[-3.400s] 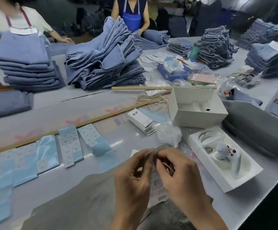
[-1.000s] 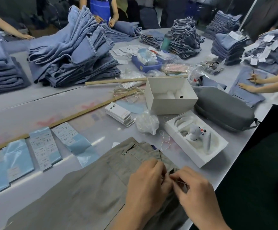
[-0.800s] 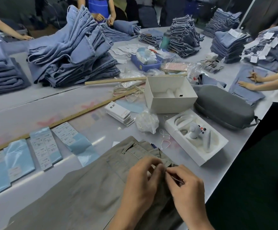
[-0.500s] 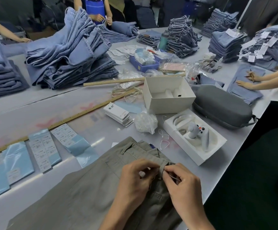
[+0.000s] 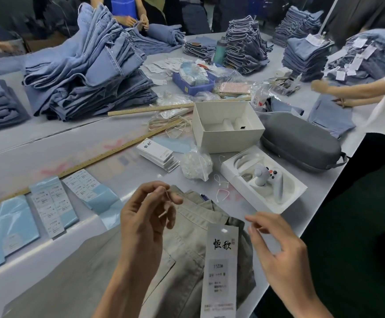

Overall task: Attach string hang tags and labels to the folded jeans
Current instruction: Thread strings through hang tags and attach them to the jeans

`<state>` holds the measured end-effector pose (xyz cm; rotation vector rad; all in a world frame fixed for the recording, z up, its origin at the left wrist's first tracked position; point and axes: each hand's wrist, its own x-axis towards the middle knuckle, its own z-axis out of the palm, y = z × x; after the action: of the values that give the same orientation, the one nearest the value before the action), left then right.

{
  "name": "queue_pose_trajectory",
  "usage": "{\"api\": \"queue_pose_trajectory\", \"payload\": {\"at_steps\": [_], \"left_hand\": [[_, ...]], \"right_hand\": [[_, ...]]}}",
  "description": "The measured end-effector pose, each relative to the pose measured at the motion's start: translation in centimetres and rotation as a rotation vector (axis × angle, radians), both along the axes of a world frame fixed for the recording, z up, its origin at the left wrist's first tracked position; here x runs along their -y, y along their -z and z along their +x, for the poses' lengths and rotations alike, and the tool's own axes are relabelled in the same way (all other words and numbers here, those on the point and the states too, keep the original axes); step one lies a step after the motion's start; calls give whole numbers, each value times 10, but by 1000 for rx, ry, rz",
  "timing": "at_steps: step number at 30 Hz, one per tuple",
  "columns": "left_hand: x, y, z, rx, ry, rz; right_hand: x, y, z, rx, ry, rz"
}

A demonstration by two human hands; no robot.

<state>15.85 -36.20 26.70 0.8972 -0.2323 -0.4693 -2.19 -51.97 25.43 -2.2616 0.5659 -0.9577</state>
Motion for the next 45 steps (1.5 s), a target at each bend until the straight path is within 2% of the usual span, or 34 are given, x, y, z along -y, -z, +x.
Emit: {"api": "queue_pose_trajectory", "payload": {"at_steps": [5,13,17,20,22,28,33,45], "left_hand": [[2,-1,-3,95,48,9],[6,-4,-14,276,94,130],[8,-6,-20,464,132,284],[12,-6,-26,765,124,472],[14,-9,-29,902,118,546],[13,-12,-36,1104,103,751],[11,-11,-41,1132,81,829],[14,-12,-37,1142,120,863]], "right_hand": [[-21,12,1,-19,-84,-68],[-20,18,22,-36,-56,-39],[-19,2,19,29,-87,184],[-23,-15,17,84,-109,370],[-26,-23,18,106,-114,482],[-26,-25,28,206,-70,864],[-25,-27,31,238,-56,991],[-27,-28,30,157,-57,886]]}}
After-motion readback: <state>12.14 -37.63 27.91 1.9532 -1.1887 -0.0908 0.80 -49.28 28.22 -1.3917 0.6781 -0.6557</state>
